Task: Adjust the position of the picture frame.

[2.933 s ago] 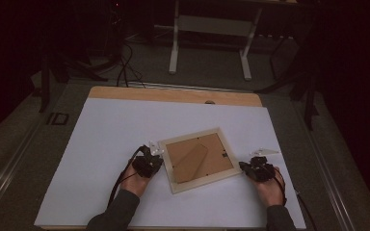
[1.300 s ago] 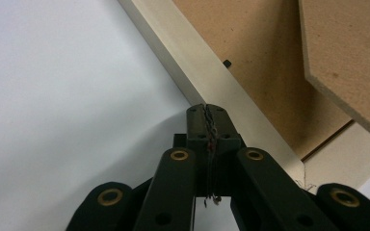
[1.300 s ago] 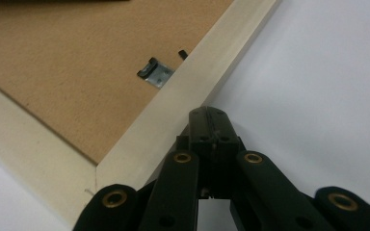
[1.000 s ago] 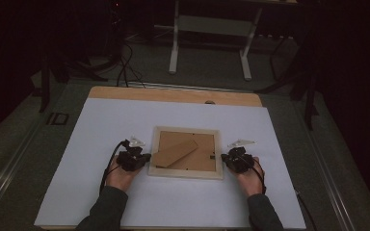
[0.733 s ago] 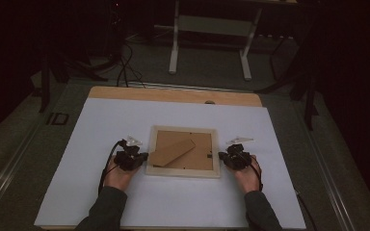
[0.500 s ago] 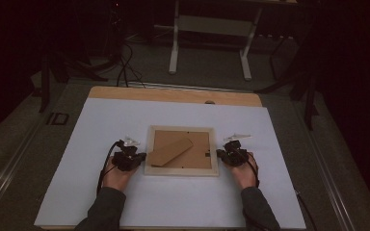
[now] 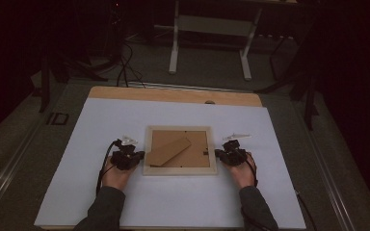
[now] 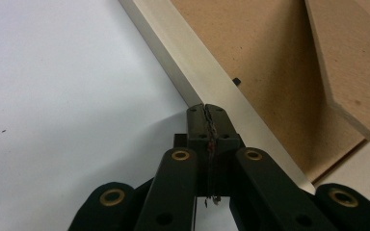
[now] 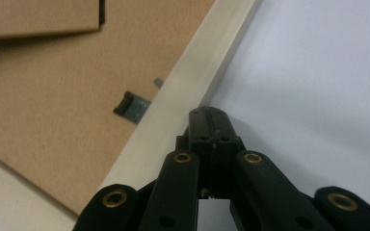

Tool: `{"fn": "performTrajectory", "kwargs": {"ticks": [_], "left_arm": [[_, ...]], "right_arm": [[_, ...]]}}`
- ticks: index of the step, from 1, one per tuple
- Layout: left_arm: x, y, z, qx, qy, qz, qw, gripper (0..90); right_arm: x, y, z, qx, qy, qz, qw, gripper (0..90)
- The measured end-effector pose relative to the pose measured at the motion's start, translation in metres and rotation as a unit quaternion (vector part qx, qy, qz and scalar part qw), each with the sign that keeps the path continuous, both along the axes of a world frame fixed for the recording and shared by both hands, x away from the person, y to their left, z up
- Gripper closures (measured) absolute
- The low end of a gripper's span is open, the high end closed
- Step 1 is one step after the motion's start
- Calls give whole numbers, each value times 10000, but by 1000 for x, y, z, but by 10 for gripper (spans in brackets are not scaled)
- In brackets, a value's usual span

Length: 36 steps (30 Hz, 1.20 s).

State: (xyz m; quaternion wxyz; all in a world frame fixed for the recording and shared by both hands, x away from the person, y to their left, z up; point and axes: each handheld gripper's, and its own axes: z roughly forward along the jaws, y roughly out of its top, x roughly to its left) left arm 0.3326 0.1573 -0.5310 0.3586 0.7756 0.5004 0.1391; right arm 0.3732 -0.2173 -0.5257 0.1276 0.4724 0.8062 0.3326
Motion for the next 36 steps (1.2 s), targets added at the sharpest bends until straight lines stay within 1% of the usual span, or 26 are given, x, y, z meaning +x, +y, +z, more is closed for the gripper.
{"fn": "performTrajectory", "kwargs": {"ticks": [3, 5, 8, 9, 12, 13, 15, 20, 21, 22, 24, 25, 27, 29, 30, 31, 32, 34, 36], "left_arm": [[1, 0, 0, -38, 8, 10, 10000, 900], [3, 1, -1, -52, 21, 38, 10000, 900], [3, 1, -2, -47, 3, 52, 10000, 900], [5, 1, -3, -81, 11, 60, 9999, 900], [6, 2, -3, -72, 31, 76, 9999, 900], [8, 1, -4, -55, 25, 130, 9999, 900], [9, 0, -4, -22, 25, 162, 9999, 900], [13, -1, -3, 46, 55, 169, 9998, 900], [15, -3, -2, 114, 47, 175, 9998, 900], [15, -3, -2, 114, 47, 175, 9998, 900], [19, -6, 0, 224, 56, 192, 9995, 900], [19, -7, 0, 244, 53, 182, 9995, 900], [20, -6, 0, 239, 52, 171, 9996, 900], [20, -5, -1, 183, 72, 150, 9997, 900], [21, -3, -1, 165, 87, 164, 9997, 888], [21, -2, -1, 128, 105, 170, 9997, 857], [22, 0, -1, 88, 128, 150, 9998, 846], [21, 1, 0, 115, 86, 170, 9998, 824], [20, 3, 2, 99, 40, 210, 9997, 774]], "right_arm": [[-2, -2, -1, 78, 51, 15, 10000, 900], [-4, -3, -2, 124, 44, 24, 9999, 900], [-7, -3, -1, 74, 39, 56, 9999, 900], [-8, -3, -1, 49, 38, 81, 9999, 900], [-11, -4, -1, 23, 53, 143, 9999, 900], [-14, -4, 0, -13, 41, 195, 9998, 900], [-16, -5, -1, 6, 22, 195, 9998, 900], [-19, -6, -1, 20, 29, 240, 9997, 900], [-21, -7, -1, 18, 30, 278, 9996, 900], [-21, -7, -1, 18, 30, 278, 9996, 900], [-23, -9, -1, 68, 44, 348, 9994, 900], [-24, -11, -2, 75, 12, 397, 9992, 900], [-24, -11, -2, 92, -16, 422, 9991, 900], [-26, -12, -4, 118, -79, 425, 9990, 900], [-27, -13, -4, 120, -109, 434, 9989, 900], [-27, -13, -4, 108, -136, 447, 9988, 900], [-28, -13, -4, 65, -163, 441, 9989, 899], [-29, -16, -2, 32, -239, 418, 9988, 891], [-31, -21, 1, 65, -277, 387, 9988, 873]]}}
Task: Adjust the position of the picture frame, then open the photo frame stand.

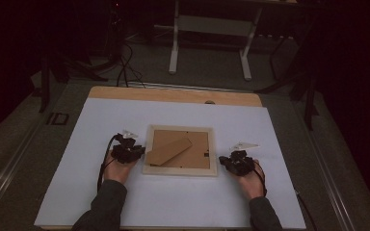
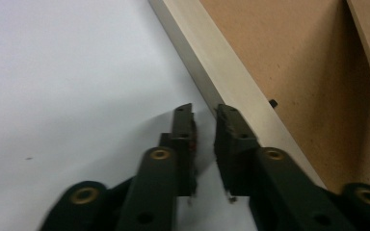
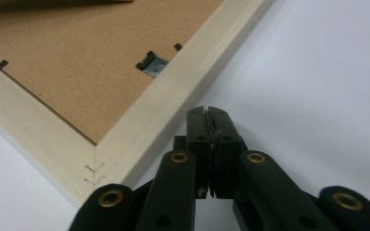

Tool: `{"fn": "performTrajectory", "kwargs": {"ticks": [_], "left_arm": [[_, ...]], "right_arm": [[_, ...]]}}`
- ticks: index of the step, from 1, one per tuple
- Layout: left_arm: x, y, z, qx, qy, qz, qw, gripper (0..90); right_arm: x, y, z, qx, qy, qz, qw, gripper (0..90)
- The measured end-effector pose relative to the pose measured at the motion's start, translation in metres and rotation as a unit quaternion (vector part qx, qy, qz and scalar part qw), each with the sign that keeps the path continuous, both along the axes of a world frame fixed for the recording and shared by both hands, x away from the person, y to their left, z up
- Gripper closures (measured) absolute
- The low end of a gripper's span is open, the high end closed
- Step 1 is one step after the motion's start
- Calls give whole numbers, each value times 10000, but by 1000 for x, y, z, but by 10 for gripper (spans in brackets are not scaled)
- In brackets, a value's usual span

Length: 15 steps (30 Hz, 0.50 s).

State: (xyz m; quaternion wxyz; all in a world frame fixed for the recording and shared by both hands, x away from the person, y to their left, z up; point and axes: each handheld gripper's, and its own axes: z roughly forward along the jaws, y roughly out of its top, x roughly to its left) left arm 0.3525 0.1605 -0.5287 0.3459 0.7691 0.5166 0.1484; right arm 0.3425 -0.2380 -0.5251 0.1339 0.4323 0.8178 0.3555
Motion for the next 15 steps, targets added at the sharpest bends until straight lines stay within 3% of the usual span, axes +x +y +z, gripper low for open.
{"fn": "performTrajectory", "kwargs": {"ticks": [4, 11, 15], "left_arm": [[-2, 5, 8, -146, -119, 105, 9998, 730], [-4, 8, 20, -244, -151, -29, 9996, 624], [-7, 10, 30, -410, -343, 23, 9986, 607]], "right_arm": [[-2, -9, 3, 80, -33, -71, 9999, 847], [-2, -20, 5, 273, -45, -149, 9995, 796], [-2, -21, 5, 333, -47, -133, 9993, 754]]}}
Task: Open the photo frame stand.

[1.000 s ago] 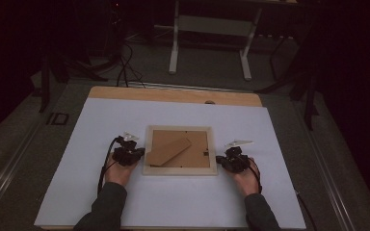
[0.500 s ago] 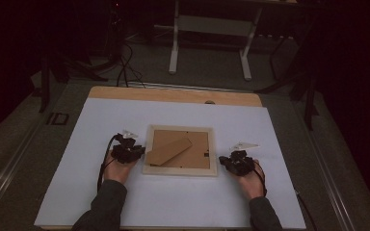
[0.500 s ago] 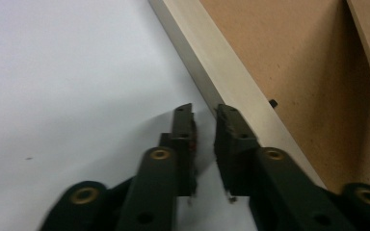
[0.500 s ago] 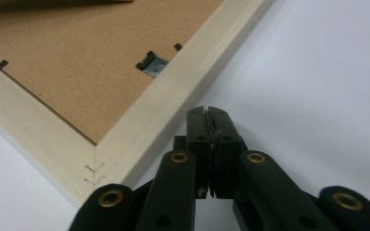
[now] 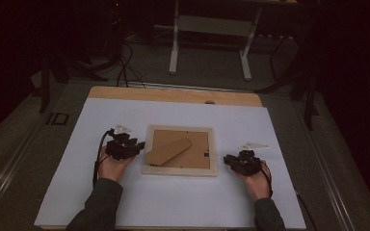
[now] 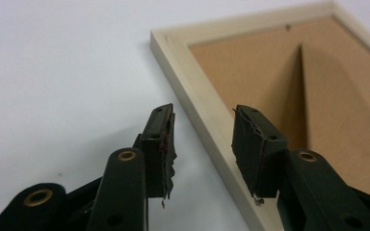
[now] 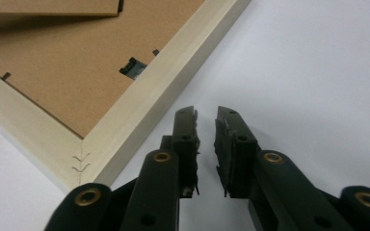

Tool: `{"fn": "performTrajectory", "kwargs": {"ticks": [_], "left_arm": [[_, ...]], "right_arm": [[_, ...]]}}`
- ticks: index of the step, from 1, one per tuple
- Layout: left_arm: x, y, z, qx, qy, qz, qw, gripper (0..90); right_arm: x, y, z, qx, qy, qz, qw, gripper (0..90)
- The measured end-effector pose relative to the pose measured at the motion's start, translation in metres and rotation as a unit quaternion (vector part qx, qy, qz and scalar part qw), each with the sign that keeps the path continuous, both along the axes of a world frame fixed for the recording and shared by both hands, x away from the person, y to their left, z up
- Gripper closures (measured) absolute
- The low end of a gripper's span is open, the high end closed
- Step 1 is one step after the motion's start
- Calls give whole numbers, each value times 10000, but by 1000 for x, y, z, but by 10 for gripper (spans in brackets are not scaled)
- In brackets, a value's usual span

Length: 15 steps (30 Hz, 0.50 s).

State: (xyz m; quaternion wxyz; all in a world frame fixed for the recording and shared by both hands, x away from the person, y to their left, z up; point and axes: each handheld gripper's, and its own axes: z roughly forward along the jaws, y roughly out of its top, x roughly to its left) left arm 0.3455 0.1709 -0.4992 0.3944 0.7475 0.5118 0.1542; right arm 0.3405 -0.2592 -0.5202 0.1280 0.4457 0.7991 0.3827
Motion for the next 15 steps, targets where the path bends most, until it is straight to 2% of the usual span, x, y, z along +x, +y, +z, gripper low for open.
{"fn": "performTrajectory", "kwargs": {"ticks": [2, 5, 7, 9, 10, 11, 12, 15], "left_arm": [[-2, 1, 6, -168, -89, 8, 9998, 595], [-1, 1, 10, -178, -97, -96, 9997, 583], [0, -1, 15, -214, -108, -257, 9994, 583], [1, -2, 17, -267, -102, -311, 9991, 575], [4, -4, 19, -388, -34, -535, 9978, 556], [4, -4, 19, -388, -34, -535, 9978, 548], [6, -7, 21, -424, 6, -710, 9966, 545], [7, -9, 21, -396, 16, -776, 9962, 520]], "right_arm": [[0, 0, 1, 33, -4, 29, 10000, 731], [0, -1, 1, -4, 2, 42, 10000, 718], [0, 0, 1, -20, 6, 52, 10000, 710], [0, 0, 2, -14, -1, 61, 10000, 702], [0, 0, 3, 15, -1, 59, 10000, 690], [0, 0, 3, 15, -1, 59, 10000, 690], [0, 0, 3, 29, 11, 103, 9999, 683], [0, 0, 3, 24, 7, 129, 9999, 678]]}}
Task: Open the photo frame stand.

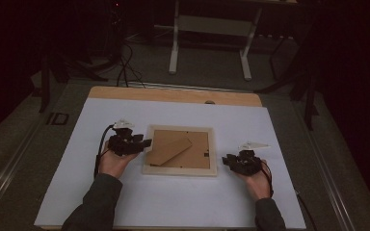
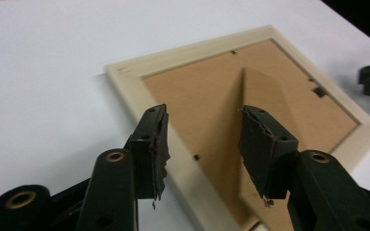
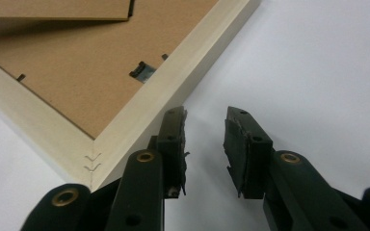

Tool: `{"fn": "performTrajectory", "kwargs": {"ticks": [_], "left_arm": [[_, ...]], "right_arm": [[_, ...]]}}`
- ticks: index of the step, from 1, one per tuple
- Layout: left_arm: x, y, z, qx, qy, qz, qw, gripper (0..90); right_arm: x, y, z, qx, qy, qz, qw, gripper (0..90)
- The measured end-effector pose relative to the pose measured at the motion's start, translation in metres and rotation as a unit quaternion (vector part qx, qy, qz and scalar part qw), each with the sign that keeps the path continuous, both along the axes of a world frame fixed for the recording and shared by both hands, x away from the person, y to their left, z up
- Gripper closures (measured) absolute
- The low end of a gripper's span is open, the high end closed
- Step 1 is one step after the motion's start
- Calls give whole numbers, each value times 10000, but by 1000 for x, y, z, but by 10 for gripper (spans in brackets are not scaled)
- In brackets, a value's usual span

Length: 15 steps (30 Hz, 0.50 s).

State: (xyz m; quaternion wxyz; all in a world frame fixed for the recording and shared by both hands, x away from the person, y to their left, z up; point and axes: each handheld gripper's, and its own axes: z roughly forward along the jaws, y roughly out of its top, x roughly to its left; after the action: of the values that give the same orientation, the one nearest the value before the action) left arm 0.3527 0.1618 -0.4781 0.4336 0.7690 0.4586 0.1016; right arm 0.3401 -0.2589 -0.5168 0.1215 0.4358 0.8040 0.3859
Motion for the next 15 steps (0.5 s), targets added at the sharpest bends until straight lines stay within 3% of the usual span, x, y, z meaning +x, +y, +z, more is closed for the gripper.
{"fn": "performTrajectory", "kwargs": {"ticks": [2, 12, 15], "left_arm": [[6, -6, 1, -13, 93, -215, 9997, 503], [18, -20, 1, -105, 274, -658, 9974, 552], [25, -28, -1, -130, 456, -863, 9951, 568]], "right_arm": [[0, 1, 2, 17, -2, 35, 10000, 672], [-1, 2, 3, 48, 15, 75, 10000, 658], [-1, 2, 2, 74, 24, 87, 9999, 657]]}}
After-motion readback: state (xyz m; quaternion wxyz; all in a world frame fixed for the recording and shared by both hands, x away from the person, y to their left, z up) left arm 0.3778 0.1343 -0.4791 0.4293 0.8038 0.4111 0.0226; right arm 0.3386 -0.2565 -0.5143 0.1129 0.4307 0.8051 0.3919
